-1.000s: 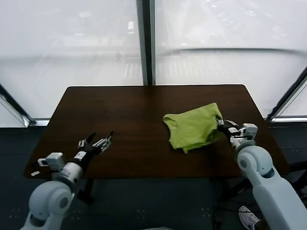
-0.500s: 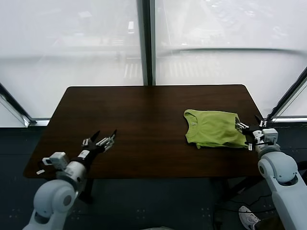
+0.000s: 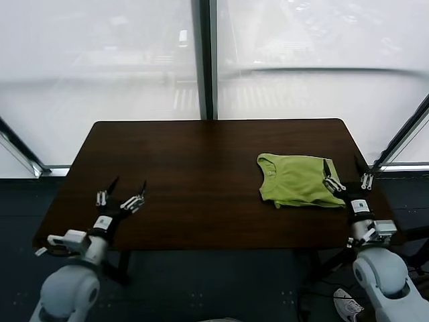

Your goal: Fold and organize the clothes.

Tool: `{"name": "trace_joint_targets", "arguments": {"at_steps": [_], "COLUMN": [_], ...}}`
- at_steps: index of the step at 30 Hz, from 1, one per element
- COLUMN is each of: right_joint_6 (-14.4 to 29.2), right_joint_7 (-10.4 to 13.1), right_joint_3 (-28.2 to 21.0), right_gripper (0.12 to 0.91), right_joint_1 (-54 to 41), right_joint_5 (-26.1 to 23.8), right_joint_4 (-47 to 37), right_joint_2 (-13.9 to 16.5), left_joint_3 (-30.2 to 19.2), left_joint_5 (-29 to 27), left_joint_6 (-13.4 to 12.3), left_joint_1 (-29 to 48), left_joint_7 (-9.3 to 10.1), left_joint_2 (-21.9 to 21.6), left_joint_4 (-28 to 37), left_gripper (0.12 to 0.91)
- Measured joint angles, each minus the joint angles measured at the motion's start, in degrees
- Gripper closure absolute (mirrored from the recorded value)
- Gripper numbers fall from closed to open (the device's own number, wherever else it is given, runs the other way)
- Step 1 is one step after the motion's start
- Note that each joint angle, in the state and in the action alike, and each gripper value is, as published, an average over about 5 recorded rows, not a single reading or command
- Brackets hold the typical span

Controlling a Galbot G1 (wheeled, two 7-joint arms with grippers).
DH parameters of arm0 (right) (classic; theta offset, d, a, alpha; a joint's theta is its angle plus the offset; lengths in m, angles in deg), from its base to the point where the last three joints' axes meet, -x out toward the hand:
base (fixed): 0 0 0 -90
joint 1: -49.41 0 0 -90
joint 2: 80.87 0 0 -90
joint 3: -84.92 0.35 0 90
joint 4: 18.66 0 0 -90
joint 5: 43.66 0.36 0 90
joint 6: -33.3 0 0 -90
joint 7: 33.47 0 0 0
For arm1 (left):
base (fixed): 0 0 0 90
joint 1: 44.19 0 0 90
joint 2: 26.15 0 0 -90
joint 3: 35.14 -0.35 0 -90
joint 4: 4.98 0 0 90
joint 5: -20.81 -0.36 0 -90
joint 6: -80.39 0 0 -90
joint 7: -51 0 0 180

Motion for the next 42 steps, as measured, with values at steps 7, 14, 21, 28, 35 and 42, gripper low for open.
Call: {"name": "trace_joint_targets", "arguments": {"at_steps": [7,14,21,28,35,42], "right_joint_6": [2.27,2.83,1.56,0.93,0.49,0.29], "right_joint_7": [0.76,0.72,0.76,0.97,1.05,1.07], "right_joint_3": [4.40,6.01,5.11,4.75,4.51,4.50], "right_gripper": [0.118,0.118,0.118,0.118,0.118,0.118], "right_joint_1": [14.44,24.31,26.38,27.07,27.90,28.30], "right_joint_5": [0.20,0.00,-0.03,-0.04,-0.15,-0.31], "right_joint_4": [6.23,8.52,8.83,8.58,8.64,8.67], "right_joint_2": [-1.94,-2.76,-2.70,-2.68,-2.76,-2.86], "left_joint_3": [1.71,2.04,2.40,2.66,2.94,3.33], "left_joint_5": [-4.72,-6.60,-7.09,-6.92,-6.87,-6.87], "left_joint_6": [-8.34,-10.70,-11.19,-10.98,-10.43,-10.83], "left_joint_1": [-10.38,-19.41,-23.21,-24.72,-25.78,-26.21], "left_joint_7": [1.15,1.70,1.37,0.11,0.57,-0.21], "left_joint_2": [-2.25,-1.02,-0.06,0.09,0.16,0.15], "left_joint_4": [-1.74,-3.20,-3.14,-2.99,-3.15,-3.25], "left_gripper": [0.123,0.123,0.123,0.123,0.123,0.123]}}
